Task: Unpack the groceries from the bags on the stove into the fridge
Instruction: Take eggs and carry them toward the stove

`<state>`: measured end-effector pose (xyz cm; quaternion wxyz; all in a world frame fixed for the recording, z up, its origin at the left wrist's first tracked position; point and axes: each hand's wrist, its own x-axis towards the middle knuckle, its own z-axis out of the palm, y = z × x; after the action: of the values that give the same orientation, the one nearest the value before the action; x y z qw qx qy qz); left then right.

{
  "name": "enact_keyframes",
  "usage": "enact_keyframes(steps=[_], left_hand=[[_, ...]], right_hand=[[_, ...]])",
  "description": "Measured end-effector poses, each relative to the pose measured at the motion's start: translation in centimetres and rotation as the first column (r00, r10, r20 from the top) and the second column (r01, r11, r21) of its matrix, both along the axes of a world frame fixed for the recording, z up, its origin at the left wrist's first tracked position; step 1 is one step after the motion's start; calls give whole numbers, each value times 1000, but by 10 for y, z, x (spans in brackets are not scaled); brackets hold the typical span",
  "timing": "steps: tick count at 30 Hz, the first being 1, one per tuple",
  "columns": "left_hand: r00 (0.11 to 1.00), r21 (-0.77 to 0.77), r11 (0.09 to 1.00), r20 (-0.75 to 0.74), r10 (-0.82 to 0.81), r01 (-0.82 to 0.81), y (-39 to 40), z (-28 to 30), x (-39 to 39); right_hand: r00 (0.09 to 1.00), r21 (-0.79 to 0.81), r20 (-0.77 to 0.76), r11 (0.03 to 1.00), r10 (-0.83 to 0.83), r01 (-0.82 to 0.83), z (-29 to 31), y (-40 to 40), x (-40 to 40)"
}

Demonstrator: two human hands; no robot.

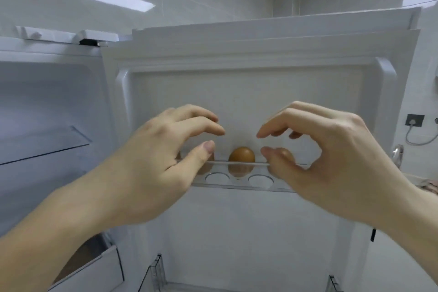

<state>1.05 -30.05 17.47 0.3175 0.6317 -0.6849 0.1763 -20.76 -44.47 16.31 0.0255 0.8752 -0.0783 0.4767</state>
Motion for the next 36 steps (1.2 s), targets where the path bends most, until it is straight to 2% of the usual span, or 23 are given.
enact_keyframes(steps=[4, 8, 11, 15, 20, 24, 27, 30, 36], left_hand=[[985, -76, 984, -65, 157, -162, 51, -48, -2], [928, 1, 941, -161, 335, -339, 88, -104, -6], [868, 95, 892, -205, 453, -443, 106, -134, -7], [772, 179, 812, -252, 583, -555, 131, -160, -11], [591, 274, 660, -298, 750, -699, 171, -206, -27], [435, 356, 531, -317, 843, -769, 211, -234, -45], [367, 376, 468, -311, 877, -800, 242, -247, -54], [315, 412, 414, -287, 905, -812, 271, -253, -62], [187, 444, 294, -270, 945, -846, 324, -261, -85]], right_hand=[[985, 26, 8, 984, 174, -174, -43, 27, 15], [965, 20, 77, 968, 249, -252, -81, 42, 28], [914, 178, 98, 897, 393, -404, -100, 51, 36], [838, 437, -32, 762, 545, -479, -134, 68, 64], [677, 667, -179, 594, 714, -450, -187, 83, 98], [543, 685, -330, 592, 772, -425, -208, 104, 115], [424, 692, -450, 607, 786, -390, -218, 127, 129], [324, 723, -487, 582, 811, -371, -226, 155, 143], [151, 726, -522, 531, 839, -437, -240, 215, 168]])
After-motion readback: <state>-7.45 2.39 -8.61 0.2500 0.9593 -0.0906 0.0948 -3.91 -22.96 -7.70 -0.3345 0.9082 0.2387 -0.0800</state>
